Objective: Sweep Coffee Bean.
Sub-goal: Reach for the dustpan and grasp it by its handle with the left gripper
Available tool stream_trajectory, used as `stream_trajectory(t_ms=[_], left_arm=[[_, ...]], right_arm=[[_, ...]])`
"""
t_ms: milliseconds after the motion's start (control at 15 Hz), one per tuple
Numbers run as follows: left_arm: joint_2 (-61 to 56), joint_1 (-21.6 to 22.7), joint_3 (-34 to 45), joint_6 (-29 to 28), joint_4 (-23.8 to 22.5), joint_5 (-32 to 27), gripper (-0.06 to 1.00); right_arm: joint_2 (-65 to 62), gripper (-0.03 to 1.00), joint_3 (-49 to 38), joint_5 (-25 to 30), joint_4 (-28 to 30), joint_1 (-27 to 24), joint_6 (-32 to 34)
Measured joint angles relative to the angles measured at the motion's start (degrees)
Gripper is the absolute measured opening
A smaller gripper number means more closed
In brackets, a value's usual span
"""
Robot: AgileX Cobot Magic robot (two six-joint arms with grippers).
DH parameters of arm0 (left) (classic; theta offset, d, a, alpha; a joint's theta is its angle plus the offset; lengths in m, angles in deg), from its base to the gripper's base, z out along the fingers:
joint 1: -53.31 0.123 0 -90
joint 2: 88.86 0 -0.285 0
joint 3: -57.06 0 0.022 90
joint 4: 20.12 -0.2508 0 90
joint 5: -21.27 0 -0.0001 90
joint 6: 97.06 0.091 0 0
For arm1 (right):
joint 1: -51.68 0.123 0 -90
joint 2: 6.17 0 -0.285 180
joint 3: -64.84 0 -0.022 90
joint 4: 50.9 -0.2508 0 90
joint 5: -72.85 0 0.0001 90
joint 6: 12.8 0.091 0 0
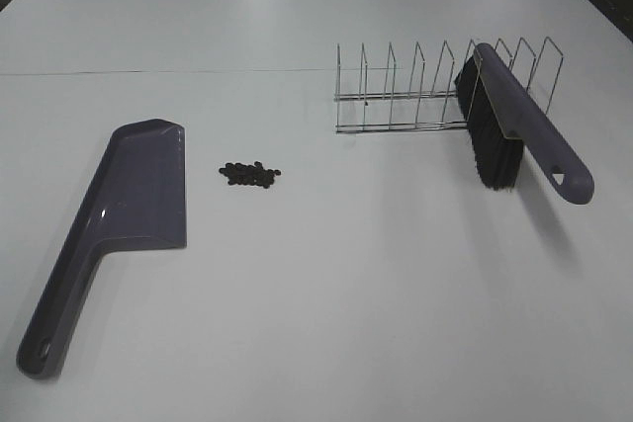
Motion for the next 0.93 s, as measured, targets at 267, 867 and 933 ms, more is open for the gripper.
stream_trajectory(t_ms=[267,867,933], left_arm=[[8.88,0.0,-0.74,0.0,2.35,0.0,0.76],[30.54,0.0,-2.12,0.0,14.95,0.11,0.76],[32.6,0.0,-3.32,0.52,16.16,0.11,0.76]], right_arm=[[0.0,0.72,0.0,0.0,0.0,0.0,0.0],[0.0,0.71,0.0,0.0,0.0,0.0,0.0],[0.0,0.71,0.0,0.0,0.0,0.0,0.0]])
